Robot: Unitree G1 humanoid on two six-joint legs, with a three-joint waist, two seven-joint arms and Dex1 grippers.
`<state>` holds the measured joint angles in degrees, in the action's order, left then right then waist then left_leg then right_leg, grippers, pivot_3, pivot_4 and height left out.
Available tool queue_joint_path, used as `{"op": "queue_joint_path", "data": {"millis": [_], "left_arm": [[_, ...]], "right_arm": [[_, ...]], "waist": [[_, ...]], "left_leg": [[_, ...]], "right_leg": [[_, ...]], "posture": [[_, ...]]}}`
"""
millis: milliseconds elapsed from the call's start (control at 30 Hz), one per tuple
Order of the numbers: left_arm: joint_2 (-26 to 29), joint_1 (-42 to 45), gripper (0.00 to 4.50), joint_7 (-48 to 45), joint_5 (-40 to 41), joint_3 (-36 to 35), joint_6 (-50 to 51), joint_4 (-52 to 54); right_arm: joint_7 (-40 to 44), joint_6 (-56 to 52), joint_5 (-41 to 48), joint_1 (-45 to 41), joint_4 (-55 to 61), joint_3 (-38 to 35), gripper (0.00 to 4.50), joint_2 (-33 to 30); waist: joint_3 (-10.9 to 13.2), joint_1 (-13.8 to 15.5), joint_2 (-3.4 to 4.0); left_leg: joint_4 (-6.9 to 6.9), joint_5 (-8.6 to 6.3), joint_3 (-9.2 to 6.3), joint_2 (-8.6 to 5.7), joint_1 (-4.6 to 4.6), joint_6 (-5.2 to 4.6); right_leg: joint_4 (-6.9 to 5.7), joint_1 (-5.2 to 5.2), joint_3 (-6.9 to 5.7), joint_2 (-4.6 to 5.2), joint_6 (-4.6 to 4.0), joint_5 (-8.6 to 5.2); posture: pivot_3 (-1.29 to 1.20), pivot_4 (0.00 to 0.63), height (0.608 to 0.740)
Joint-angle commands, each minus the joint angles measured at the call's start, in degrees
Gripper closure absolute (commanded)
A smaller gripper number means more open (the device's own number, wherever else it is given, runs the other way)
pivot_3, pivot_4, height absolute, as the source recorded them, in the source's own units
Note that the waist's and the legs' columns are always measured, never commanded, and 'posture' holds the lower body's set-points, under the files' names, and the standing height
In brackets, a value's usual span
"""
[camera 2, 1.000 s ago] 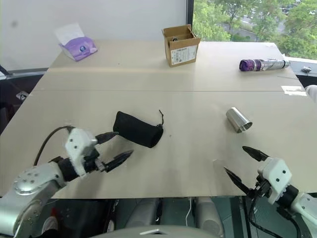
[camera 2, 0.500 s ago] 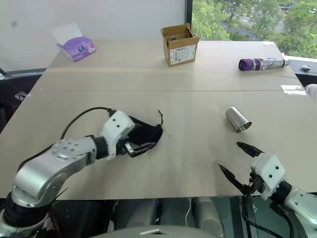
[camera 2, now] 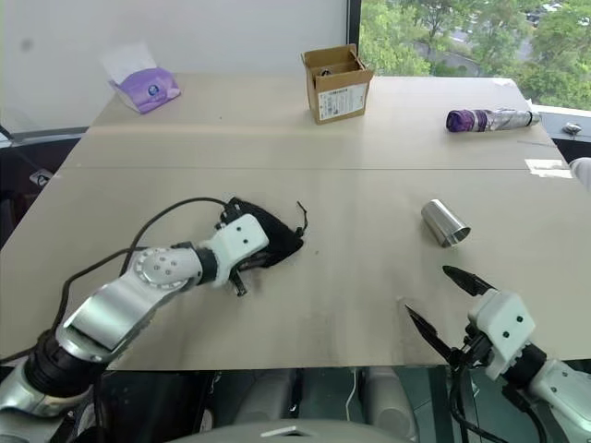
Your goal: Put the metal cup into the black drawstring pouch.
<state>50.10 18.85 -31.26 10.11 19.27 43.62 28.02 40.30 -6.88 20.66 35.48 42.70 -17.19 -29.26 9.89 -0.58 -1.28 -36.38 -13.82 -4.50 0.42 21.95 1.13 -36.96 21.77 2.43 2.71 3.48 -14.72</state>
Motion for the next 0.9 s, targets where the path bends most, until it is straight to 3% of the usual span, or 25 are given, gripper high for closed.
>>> {"op": "queue_joint_path", "data": {"millis": [33,133,233,300,333,433,567,733,900], "left_arm": [[1.3,2.9,4.46,-6.9,-3.8,-1.1,-17.0,-7.2],[2.3,6.6,4.46,-16.1,-4.6,-1.4,-30.5,-16.7],[1.6,19.4,4.46,-26.9,-9.9,1.9,-53.7,-38.8],[-1.4,25.5,4.46,-28.1,-13.0,3.5,-60.9,-49.5],[-3.6,27.9,4.46,-28.8,-12.3,2.7,-60.5,-53.8],[-6.6,30.0,3.58,-33.2,-7.7,-0.8,-55.8,-57.1],[-5.0,24.9,1.85,-35.0,2.1,-8.7,-36.4,-46.0],[-2.4,14.9,1.85,-28.1,7.2,-17.5,-18.0,-31.9],[-5.6,5.0,1.85,-15.5,6.7,-23.4,-9.1,-19.1]], "right_arm": [[-1.3,1.5,-0.9,0.1,2.2,1.5,0.0,0.9],[-2.1,1.3,-1.6,-0.5,2.4,2.7,0.0,1.2],[-3.2,0.9,-2.1,-2.3,2.3,4.3,0.0,1.6],[-3.6,0.9,-2.6,-3.4,1.9,5.2,0.0,1.7],[-3.9,0.9,-2.8,-4.0,1.7,5.8,0.0,1.8],[-4.3,1.0,-3.3,-4.7,1.7,7.0,0.0,1.8],[-4.4,1.0,-3.2,-5.9,1.6,7.9,0.0,1.5],[-4.3,0.8,-2.9,-8.6,0.4,8.9,0.0,1.1],[-3.9,0.2,-2.1,-12.4,-1.1,10.0,0.0,0.7]], "waist": [[0.0,0.0,0.01],[0.0,0.0,0.01],[0.0,0.3,-0.03],[0.0,0.4,-0.02],[0.0,0.4,-0.02],[0.0,-0.1,-0.02],[0.0,-1.2,-0.06],[0.0,-1.9,-0.04],[0.0,-1.2,-0.06]], "left_leg": [[0.0,0.0,0.0,0.0,0.01,0.0],[0.0,0.0,0.02,-0.01,0.03,0.0],[0.0,0.01,0.0,-0.01,0.05,0.0],[-0.09,0.02,-0.07,-0.01,0.08,-0.01],[-0.1,0.02,-0.04,-0.04,0.04,-0.02],[-0.17,-0.01,-0.01,-0.11,0.16,-0.06],[-0.22,-0.05,-0.12,-0.07,0.66,-0.13],[-0.17,-0.05,-0.19,-0.06,0.84,-0.13],[-0.49,-0.05,-0.28,-0.06,0.74,-0.12]], "right_leg": [[0.0,0.0,-0.01,0.0,-0.02,0.01],[0.01,0.02,0.0,0.02,-0.05,0.03],[0.01,0.03,-0.06,-0.01,-0.06,0.03],[-0.01,0.02,-0.12,-0.08,0.0,0.01],[-0.02,-0.02,-0.09,-0.06,0.1,-0.06],[-0.01,-0.01,0.0,-0.03,0.26,0.09],[-0.22,0.53,-0.04,-0.04,0.25,0.15],[-0.76,0.98,-0.05,-0.05,0.18,0.06],[-0.9,0.79,-0.1,-0.04,0.19,0.05]], "posture": [[0.0,0.15,0.74],[0.0,0.15,0.74],[0.0,0.15,0.74],[0.0,0.15,0.74],[0.0,0.15,0.74],[0.0,0.15,0.74],[0.0,0.15,0.74],[0.0,0.15,0.74],[0.0,0.15,0.74]]}}
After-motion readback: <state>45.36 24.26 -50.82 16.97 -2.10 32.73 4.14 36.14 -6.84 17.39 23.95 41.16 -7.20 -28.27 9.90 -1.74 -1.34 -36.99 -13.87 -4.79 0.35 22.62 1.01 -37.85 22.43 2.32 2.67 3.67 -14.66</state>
